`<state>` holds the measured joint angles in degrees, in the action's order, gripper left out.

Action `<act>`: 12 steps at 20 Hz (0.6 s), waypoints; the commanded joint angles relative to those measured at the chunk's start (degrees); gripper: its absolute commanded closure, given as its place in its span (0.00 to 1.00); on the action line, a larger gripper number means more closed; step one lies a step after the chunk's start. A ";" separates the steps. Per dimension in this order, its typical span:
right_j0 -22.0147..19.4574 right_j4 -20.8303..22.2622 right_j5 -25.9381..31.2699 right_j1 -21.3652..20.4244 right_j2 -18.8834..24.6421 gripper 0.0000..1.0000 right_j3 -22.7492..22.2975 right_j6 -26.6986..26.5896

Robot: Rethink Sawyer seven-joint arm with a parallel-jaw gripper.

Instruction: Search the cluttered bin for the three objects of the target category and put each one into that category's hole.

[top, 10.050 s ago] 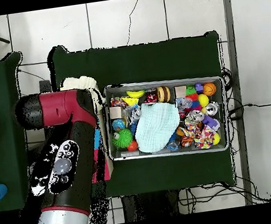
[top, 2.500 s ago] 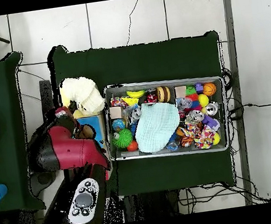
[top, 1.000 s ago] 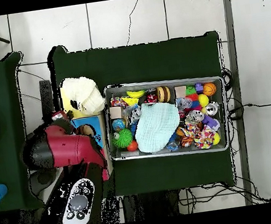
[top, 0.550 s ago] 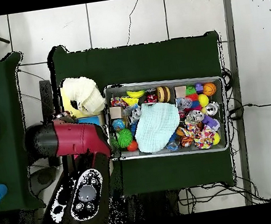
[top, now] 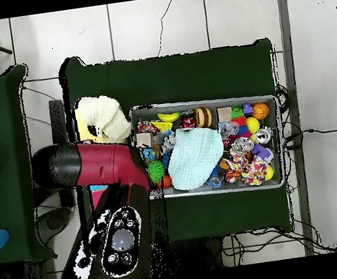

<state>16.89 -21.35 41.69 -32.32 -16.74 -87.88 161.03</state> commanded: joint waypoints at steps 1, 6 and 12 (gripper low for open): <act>-1.50 2.17 10.75 1.41 1.40 1.00 9.55 6.05; -3.04 3.06 11.70 4.27 0.94 1.00 13.92 5.02; -5.56 3.86 10.94 6.70 1.63 1.00 16.94 2.33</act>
<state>15.61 -20.60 46.88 -30.51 -17.15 -76.52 161.03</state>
